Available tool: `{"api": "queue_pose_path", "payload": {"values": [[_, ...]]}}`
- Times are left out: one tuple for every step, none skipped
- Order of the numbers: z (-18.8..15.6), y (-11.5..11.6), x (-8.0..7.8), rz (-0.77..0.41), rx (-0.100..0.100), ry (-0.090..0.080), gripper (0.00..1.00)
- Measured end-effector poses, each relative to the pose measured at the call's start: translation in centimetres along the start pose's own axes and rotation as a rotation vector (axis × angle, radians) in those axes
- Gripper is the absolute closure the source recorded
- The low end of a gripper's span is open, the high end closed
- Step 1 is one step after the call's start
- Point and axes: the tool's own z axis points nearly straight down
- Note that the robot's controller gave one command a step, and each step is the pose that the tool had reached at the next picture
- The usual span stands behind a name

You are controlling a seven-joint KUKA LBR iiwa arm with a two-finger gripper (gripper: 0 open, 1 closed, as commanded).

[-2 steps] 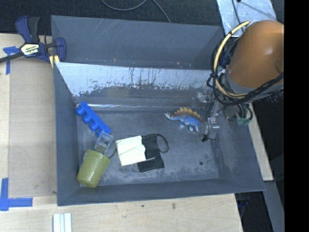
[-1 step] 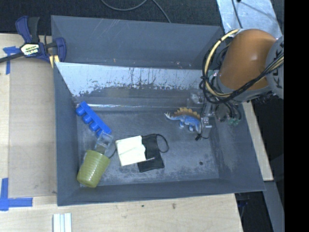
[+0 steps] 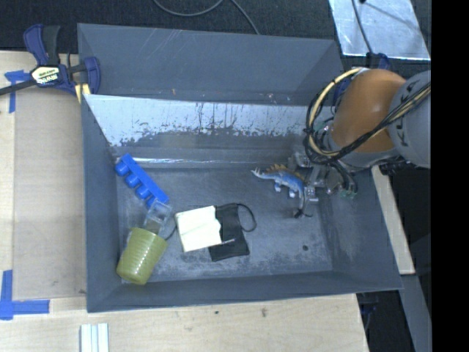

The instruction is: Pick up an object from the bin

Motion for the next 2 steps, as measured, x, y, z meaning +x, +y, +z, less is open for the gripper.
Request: {"api": "queue_pose_path", "payload": {"values": [[0.7,0.3,-1.0,-0.042,0.002,-0.002,0.00],[0.6,2.1,-0.7,0.089,0.000,0.000,0.00]]}}
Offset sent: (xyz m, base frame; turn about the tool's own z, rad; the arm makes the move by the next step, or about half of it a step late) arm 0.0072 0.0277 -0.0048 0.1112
